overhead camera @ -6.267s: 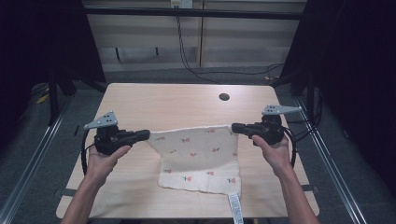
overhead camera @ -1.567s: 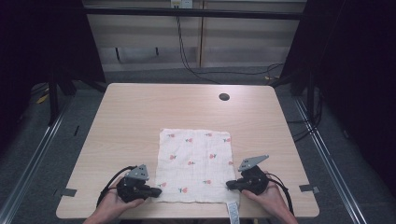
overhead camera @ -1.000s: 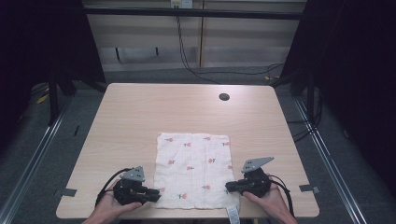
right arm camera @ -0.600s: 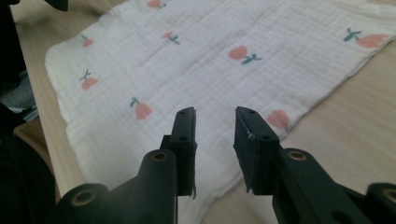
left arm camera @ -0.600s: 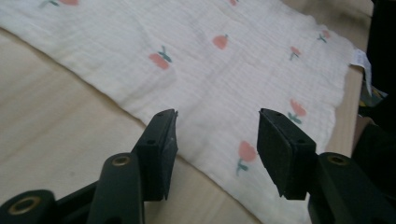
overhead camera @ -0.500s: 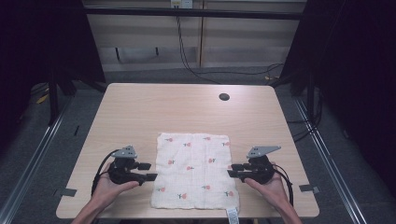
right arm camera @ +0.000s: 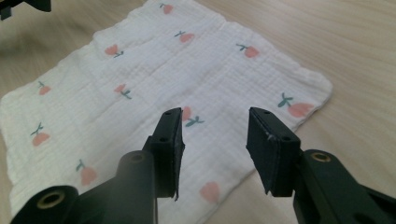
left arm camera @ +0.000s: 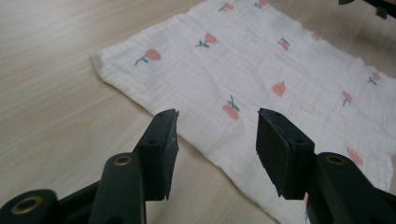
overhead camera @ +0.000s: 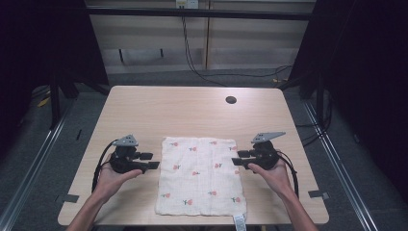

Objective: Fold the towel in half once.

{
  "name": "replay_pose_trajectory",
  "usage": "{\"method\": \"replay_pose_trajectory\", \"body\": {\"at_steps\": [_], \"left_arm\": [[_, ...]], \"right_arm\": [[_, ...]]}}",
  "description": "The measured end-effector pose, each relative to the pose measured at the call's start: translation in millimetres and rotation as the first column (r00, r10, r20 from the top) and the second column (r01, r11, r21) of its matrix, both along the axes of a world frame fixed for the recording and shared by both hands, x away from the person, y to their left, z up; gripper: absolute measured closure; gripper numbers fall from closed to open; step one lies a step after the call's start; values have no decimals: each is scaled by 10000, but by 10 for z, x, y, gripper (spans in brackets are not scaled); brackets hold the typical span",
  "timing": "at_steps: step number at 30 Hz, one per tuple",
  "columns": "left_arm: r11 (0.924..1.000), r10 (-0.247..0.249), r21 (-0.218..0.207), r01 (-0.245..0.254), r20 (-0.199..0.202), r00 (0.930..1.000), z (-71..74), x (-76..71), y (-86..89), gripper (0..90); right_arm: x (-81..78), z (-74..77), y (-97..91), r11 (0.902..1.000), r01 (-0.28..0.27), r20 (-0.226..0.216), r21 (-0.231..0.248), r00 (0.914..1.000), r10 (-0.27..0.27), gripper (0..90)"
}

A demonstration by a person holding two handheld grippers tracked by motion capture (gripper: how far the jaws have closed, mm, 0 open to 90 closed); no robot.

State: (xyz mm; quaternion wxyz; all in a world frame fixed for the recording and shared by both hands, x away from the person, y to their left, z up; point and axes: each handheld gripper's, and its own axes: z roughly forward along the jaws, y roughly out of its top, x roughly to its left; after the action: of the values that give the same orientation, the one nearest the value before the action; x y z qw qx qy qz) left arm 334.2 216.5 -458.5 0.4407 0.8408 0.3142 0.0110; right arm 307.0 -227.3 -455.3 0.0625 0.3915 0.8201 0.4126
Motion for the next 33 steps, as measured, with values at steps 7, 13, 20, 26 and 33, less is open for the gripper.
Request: {"method": "replay_pose_trajectory", "body": {"at_steps": [7,13,20,26,33], "left_arm": [[9997,112,232,-108,-154,9998,-93,106,-63,491],[9994,122,313,-121,-45,9999,-53,274,-118,507],[9994,290,174,-288,-77,9996,-30,546,-170,528],[9982,597,-5,-597,-162,9981,-69,708,-145,558],[9949,1004,150,-998,-439,9940,-209,835,-103,571]], "right_arm": [[200,14,1,9999,110,29,-58,9999,-110,564],[376,6,-49,9989,407,-16,-230,9992,-408,569],[632,-83,-113,9943,1003,-17,-360,9949,-1005,603],[798,-180,-63,9916,1090,-182,-693,9937,-1105,623],[979,-305,-1,9887,1279,-537,-783,9898,-1323,618]]}}
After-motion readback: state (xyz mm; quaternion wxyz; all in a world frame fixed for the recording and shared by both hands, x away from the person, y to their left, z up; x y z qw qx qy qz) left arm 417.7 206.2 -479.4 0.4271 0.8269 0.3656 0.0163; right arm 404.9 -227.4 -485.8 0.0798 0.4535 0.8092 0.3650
